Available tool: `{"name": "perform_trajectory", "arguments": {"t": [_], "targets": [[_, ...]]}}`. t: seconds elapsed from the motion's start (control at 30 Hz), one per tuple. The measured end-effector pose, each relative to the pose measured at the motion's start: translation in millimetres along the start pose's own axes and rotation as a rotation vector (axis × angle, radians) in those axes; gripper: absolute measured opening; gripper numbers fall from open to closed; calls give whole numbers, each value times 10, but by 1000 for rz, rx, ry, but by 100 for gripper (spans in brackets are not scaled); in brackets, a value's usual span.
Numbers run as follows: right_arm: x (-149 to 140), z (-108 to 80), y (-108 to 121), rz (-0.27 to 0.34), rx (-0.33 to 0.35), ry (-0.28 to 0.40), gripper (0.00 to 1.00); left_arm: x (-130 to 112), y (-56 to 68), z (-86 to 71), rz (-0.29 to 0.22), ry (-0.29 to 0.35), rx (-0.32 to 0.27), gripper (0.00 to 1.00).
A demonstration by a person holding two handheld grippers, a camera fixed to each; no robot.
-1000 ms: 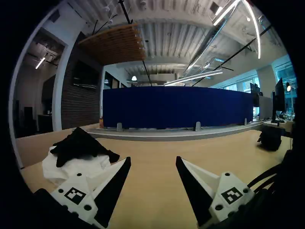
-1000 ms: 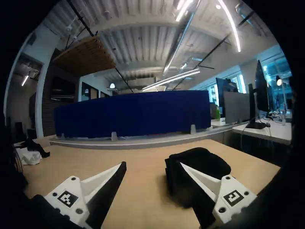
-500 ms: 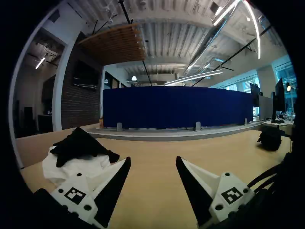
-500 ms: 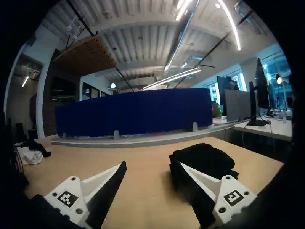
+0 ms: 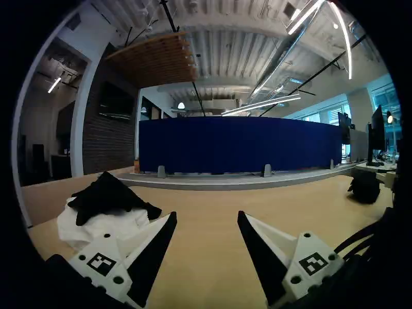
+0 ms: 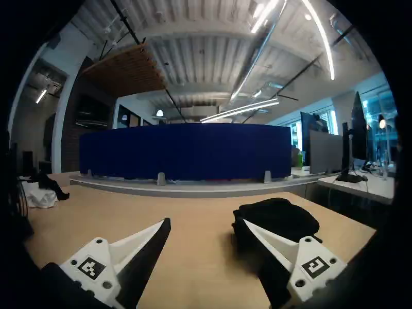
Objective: Fold towel
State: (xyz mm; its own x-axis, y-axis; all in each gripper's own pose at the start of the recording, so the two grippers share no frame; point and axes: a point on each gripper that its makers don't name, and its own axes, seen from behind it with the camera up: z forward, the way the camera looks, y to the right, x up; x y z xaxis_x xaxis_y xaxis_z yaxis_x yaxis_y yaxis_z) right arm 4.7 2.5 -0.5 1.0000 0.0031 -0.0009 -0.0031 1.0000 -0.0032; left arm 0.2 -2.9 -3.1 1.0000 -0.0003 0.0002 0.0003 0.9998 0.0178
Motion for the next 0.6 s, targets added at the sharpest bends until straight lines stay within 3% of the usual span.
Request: {"name": "perform_trajectory", "arguments": {"t": [0.6], "targets": [[-17, -7, 21, -4, -9, -1, 100, 2, 2, -6, 0, 0, 0, 87]]}}
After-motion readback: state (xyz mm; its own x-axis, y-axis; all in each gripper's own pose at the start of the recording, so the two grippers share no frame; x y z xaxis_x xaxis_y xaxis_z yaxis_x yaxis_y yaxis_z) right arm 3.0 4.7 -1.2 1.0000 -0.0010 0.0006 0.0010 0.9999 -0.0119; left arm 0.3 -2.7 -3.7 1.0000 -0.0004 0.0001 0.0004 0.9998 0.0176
